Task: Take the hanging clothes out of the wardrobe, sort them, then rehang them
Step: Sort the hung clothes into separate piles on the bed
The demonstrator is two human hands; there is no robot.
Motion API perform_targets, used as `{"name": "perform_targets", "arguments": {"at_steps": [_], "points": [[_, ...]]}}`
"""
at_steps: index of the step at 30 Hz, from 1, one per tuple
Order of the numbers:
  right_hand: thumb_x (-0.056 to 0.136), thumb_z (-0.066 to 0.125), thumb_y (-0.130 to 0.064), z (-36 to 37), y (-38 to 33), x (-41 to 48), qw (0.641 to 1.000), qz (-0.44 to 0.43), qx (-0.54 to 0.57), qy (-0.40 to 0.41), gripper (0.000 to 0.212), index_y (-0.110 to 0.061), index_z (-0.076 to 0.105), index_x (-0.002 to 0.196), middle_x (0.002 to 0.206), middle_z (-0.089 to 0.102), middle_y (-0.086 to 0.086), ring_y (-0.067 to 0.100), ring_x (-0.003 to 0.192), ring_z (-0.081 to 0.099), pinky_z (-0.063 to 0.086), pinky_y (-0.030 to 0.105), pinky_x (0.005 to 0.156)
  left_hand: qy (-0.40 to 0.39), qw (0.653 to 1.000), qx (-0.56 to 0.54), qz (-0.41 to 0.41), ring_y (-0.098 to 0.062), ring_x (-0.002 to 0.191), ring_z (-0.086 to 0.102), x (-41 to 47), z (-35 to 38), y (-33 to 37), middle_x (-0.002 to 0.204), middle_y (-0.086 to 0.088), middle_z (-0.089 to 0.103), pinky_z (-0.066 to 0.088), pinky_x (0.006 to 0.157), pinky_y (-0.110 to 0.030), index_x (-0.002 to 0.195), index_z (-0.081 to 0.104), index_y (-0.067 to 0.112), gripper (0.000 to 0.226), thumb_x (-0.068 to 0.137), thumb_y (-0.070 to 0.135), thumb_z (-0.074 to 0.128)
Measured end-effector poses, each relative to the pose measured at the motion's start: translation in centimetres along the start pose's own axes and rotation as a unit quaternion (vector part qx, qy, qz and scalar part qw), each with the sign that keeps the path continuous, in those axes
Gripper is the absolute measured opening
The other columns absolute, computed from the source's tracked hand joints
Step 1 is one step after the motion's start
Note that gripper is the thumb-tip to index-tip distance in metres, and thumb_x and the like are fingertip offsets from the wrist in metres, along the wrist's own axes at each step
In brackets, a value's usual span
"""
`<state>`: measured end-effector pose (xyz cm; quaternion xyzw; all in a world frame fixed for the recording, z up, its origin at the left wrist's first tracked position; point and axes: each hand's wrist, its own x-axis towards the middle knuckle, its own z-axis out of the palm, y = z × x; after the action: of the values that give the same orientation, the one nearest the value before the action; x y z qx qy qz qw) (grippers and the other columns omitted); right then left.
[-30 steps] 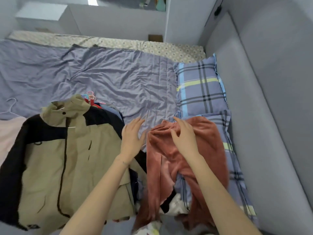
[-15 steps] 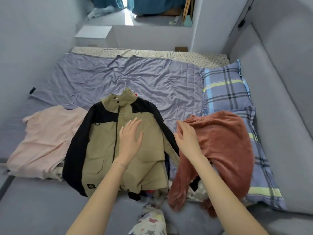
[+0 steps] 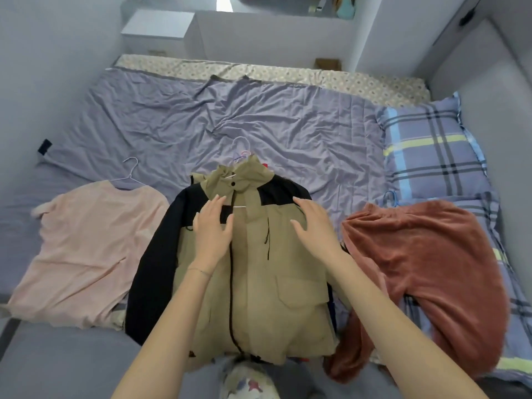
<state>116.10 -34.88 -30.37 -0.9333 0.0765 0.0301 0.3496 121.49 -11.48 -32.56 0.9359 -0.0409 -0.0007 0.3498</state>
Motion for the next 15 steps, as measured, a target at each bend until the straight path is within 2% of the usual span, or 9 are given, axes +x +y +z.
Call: {"name": "perform_targets", "arguments": {"at_steps": [3,8,15], "points": [[0.097,0.056,-0.025,3.6,-0.6,6.1,0.999,0.034,-0.011,-0.017,0.057,-0.020,0.035,0.150,0.152,0.037,0.003,0.022,0.142,0.029,0.024,0.042,0.118,-0.020,1.000,0.021,0.000,-0.023,0.141,0.036,6.5,0.1,-4.6,0.146,-0.003,0.048,0.024,0.117,-0.051,0.141,0.048,0.015,0.046,0.096,0.021,0.057],[0.096,0.056,-0.030,8.1,-0.2,15.0,0.996,0.072,-0.050,-0.035,0.062,-0.019,0.030,0.151,0.154,0.035,0.006,0.025,0.143,0.028,0.025,0.044,0.116,-0.046,0.998,0.045,0.021,-0.023,0.127,0.048,15.4,1.5,-10.4,0.135,-0.002,0.056,0.033,0.110,-0.047,0.137,0.050,0.016,0.044,0.094,0.022,0.058],[0.096,0.053,-0.041,12.4,2.5,21.8,0.986,0.122,-0.103,-0.049,0.062,-0.022,0.031,0.150,0.155,0.033,0.003,0.024,0.145,0.026,0.020,0.051,0.117,-0.176,0.980,0.094,-0.028,-0.027,0.129,0.045,20.4,5.0,-14.1,0.132,-0.003,0.057,0.023,0.114,-0.054,0.145,0.040,0.020,0.051,0.098,0.035,0.050]]}}
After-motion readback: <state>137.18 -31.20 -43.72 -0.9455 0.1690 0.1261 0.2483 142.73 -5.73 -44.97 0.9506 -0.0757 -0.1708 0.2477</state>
